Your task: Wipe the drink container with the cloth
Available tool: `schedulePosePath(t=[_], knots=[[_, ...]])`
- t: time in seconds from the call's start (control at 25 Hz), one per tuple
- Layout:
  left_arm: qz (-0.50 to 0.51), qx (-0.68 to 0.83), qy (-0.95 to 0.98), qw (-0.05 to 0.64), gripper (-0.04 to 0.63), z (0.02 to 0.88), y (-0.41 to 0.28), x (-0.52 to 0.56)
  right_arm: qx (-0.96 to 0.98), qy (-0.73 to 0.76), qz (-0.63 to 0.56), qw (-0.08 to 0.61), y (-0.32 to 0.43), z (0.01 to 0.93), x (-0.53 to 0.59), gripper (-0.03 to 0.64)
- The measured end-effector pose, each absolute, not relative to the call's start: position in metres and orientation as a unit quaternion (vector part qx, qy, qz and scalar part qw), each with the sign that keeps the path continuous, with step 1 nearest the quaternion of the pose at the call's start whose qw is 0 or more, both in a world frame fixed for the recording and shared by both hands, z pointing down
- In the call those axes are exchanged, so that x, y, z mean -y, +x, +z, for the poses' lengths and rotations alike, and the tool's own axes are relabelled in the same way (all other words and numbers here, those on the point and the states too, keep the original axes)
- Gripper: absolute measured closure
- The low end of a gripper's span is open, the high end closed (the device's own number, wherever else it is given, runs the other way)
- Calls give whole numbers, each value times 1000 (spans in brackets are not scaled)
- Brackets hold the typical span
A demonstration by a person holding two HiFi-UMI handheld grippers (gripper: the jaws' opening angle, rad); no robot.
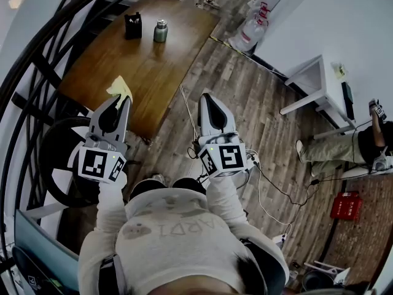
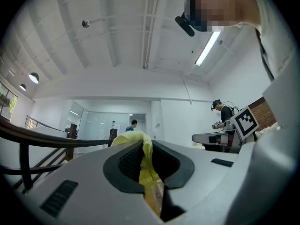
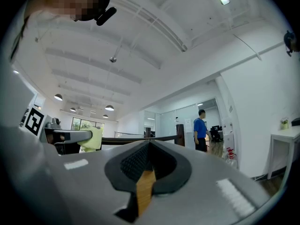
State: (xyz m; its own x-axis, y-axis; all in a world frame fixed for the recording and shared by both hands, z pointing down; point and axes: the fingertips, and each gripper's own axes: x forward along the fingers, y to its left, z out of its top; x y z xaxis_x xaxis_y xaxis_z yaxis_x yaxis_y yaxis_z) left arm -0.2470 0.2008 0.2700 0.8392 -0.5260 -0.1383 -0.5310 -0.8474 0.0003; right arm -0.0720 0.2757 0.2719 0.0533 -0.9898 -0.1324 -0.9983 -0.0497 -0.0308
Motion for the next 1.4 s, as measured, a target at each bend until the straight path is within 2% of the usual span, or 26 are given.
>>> schedulePosePath(t=[0.44, 1.4], knots=[[72, -261, -962, 17, 566, 280, -229, -195, -687, -723, 52, 48, -60, 278, -270, 606], [70, -342, -937, 17, 566, 278, -85, -78, -762, -645, 45, 44, 80, 278, -119, 606]])
